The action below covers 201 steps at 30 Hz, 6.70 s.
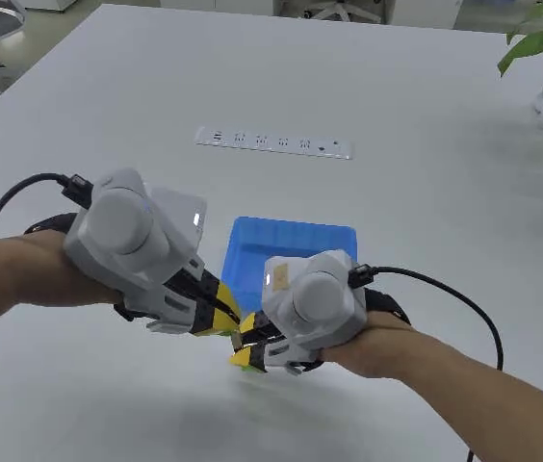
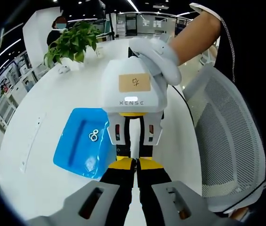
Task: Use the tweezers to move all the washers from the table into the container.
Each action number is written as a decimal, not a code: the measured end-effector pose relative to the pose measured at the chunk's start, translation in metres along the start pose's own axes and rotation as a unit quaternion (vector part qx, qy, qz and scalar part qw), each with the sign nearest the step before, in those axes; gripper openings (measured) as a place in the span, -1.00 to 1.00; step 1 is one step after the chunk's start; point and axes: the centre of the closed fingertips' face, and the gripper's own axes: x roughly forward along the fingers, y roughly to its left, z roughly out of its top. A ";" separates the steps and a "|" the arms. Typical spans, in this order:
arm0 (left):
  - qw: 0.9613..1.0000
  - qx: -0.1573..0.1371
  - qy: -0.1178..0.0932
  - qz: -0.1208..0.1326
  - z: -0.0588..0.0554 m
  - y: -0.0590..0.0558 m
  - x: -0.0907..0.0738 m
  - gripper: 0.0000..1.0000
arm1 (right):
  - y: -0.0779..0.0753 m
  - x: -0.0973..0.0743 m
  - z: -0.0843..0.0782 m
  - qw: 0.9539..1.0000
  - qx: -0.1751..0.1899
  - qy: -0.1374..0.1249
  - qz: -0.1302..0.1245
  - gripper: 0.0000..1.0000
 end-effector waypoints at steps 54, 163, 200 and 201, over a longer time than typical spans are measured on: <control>1.000 0.002 -0.005 0.010 0.014 -0.003 -0.012 -0.90 | 0.005 -0.016 0.011 1.000 -0.017 0.012 -0.004 -0.81; 1.000 0.018 -0.002 0.011 0.025 0.102 0.022 -0.89 | -0.102 -0.027 -0.025 0.999 0.024 0.024 -0.034 -0.79; 0.998 0.046 -0.009 0.039 0.057 0.081 -0.017 -0.89 | -0.088 -0.059 0.014 0.998 -0.008 0.004 -0.069 -0.76; 0.998 0.046 -0.009 0.038 0.057 0.080 -0.017 -0.89 | -0.086 -0.060 0.015 0.998 -0.009 0.005 -0.070 -0.76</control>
